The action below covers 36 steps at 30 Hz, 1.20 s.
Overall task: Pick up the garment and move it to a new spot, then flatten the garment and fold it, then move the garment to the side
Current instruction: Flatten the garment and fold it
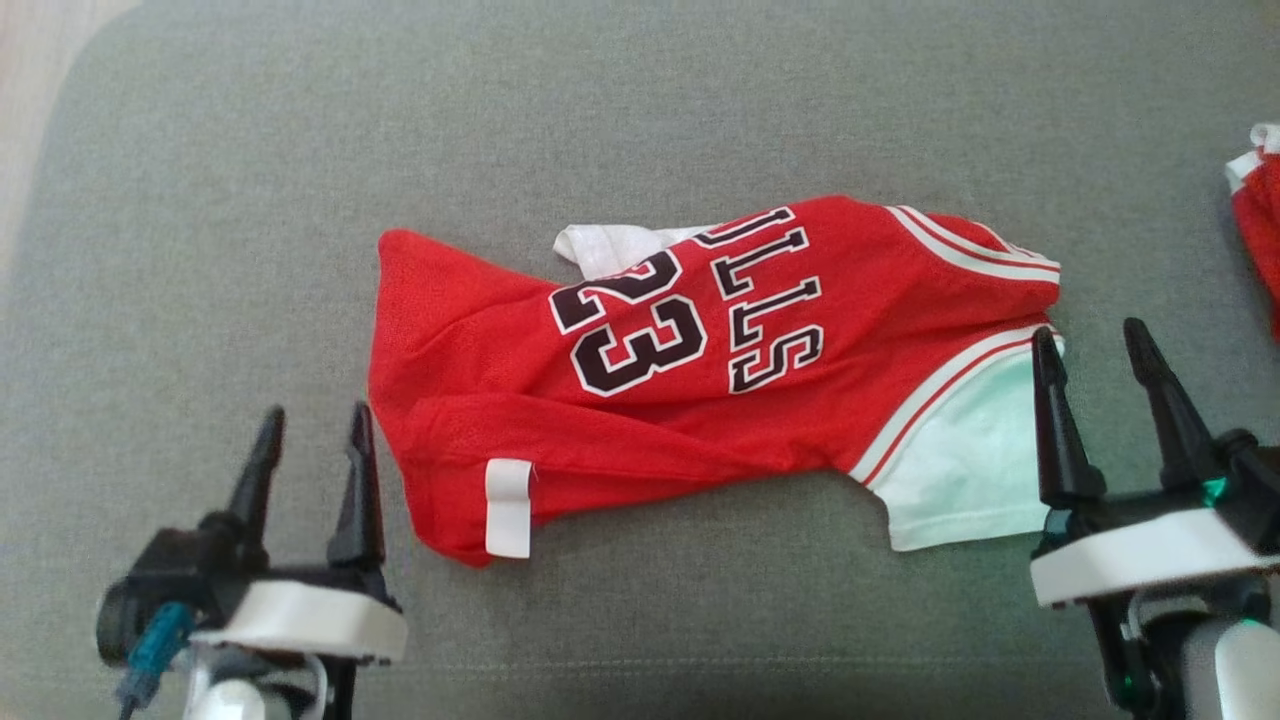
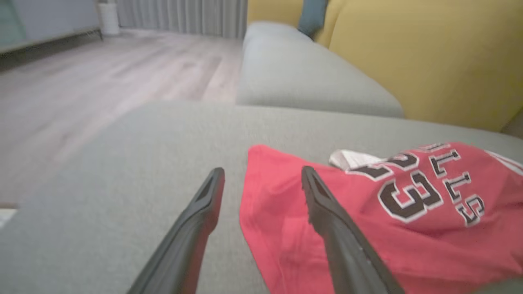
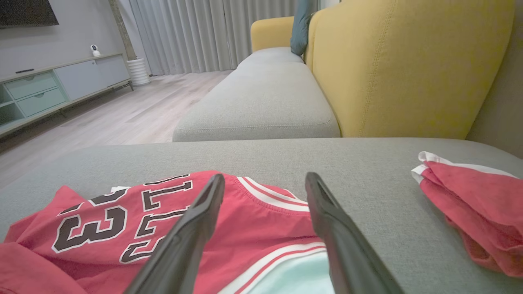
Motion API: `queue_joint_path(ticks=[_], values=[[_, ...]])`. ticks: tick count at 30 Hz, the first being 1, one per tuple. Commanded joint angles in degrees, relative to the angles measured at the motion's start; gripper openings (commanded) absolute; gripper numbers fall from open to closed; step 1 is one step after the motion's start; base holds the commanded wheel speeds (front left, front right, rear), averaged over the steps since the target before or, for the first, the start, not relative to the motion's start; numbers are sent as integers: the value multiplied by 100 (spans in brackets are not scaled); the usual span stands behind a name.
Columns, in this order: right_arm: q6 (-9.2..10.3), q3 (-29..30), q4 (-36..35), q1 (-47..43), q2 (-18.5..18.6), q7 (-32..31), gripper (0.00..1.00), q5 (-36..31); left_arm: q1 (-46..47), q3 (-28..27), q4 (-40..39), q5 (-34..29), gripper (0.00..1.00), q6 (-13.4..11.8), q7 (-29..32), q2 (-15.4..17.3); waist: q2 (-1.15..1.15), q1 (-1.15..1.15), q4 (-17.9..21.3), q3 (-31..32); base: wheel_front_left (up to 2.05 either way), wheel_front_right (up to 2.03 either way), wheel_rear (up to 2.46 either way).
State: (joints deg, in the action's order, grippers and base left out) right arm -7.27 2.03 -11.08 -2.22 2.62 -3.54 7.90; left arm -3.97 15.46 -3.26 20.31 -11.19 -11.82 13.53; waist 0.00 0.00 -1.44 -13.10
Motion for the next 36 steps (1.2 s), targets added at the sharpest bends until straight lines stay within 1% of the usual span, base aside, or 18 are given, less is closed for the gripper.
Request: queue_joint_path(ticks=[1,6,11,16,22,24,26,32,36], values=[[-22,-138,-261,-95,57,-40,100,-49,273,-296,-343,-181,100,-137,-128,54,0,0,29,95,0,0,0],[-22,-199,-335,-267,49,-75,100,-61,319,-304,-574,-416,100,-297,-158,107,0,0,129,253,0,0,0],[-22,-256,-387,-351,39,-80,100,-27,203,-299,-617,-441,100,-399,13,141,0,0,219,366,0,0,0],[-22,-269,-407,-331,35,-85,100,-9,161,-268,-633,-415,100,-429,74,118,0,0,236,369,0,0,0],[-22,-282,-392,-267,31,-79,100,5,203,-219,-564,-371,100,-386,146,138,0,0,242,325,0,0,0],[-22,-284,-381,-248,30,-83,100,5,224,-184,-524,-352,100,-341,215,168,0,0,245,308,0,0,0],[-22,-284,-377,-229,30,-80,100,5,273,-127,-440,-280,100,-244,355,195,0,0,240,279,0,0,0],[-22,-339,-352,-161,28,-75,100,12,528,4,140,347,100,192,1430,267,0,0,259,144,0,0,0],[-22,-357,-303,-111,28,-41,100,35,708,-46,446,760,100,447,1790,290,0,0,317,76,0,0,0]])
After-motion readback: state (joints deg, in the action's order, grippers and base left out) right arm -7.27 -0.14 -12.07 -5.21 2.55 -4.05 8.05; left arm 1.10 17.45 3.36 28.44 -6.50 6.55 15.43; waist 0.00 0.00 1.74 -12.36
